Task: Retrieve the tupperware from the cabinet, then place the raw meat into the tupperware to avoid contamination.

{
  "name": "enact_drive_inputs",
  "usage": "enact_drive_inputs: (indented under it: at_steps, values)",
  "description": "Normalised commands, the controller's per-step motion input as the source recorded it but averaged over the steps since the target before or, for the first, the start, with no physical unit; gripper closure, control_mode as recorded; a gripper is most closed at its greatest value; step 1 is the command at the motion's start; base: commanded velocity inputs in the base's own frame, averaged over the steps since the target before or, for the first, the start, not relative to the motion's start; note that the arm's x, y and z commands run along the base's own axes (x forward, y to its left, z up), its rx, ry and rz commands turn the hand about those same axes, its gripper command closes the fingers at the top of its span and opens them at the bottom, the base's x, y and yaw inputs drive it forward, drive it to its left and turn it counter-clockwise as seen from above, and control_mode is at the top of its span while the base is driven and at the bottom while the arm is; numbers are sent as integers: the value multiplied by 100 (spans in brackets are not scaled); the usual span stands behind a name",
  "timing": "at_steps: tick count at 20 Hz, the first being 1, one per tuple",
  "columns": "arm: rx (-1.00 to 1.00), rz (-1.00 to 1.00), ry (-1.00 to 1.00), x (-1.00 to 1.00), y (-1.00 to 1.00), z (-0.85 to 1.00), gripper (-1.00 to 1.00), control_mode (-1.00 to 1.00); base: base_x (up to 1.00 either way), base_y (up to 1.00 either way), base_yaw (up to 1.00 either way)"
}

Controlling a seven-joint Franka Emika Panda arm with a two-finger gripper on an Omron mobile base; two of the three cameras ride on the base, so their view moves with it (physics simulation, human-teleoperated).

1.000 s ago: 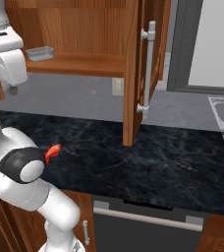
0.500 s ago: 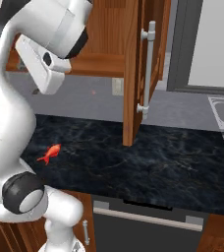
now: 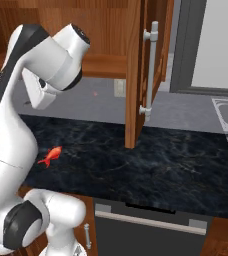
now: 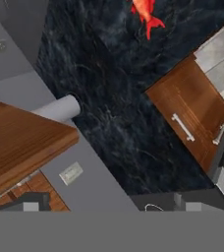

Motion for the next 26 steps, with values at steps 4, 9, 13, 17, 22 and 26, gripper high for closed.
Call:
enact_drive_inputs:
  at_steps: [4, 9, 13, 17, 22, 26]
  values:
    - [0, 6, 20, 60, 17, 40, -100, -100, 0, 0, 0]
    - [0, 6, 14, 59, 2, 36, -100, -100, 0, 0, 0]
    - [-1, 10, 10, 34, 9, 12, -100, -100, 0, 0, 0]
    - [2, 5, -2, 18, 30, -18, -100, -100, 0, 0, 0]
    - [2, 2, -2, 37, 43, -23, -100, -100, 0, 0, 0]
    - [0, 0, 0, 44, 44, -7, -100, -100, 0, 0, 0]
